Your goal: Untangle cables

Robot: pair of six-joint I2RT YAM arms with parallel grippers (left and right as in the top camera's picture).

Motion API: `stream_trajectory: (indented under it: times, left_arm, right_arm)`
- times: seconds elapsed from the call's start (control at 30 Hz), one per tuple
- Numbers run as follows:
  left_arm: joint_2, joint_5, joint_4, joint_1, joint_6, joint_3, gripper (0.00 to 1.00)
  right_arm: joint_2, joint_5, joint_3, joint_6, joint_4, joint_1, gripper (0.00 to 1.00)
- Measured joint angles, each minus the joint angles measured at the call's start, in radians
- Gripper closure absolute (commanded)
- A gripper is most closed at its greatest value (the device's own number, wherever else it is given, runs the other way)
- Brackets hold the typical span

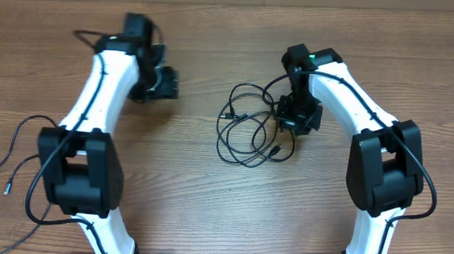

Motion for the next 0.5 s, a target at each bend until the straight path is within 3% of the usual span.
stream_trajectory:
  times: [0.1,0.2,0.5]
  left_arm:
    - [0.000,0.004,0.000,-0.066,0.006,0.040,0.11]
    - [0.000,0.027,0.020,-0.133,0.007,0.055,0.15]
    - [0.003,0.022,0.078,-0.296,0.007,0.055,0.18]
  right_arm:
    - [0.000,-0.010,0.000,0.005,-0.023,-0.059,0.30]
    - [-0.002,-0.014,0.000,0.001,-0.046,-0.143,0.26]
    - [-0.112,-0.017,0.000,-0.010,-0.076,-0.283,0.26]
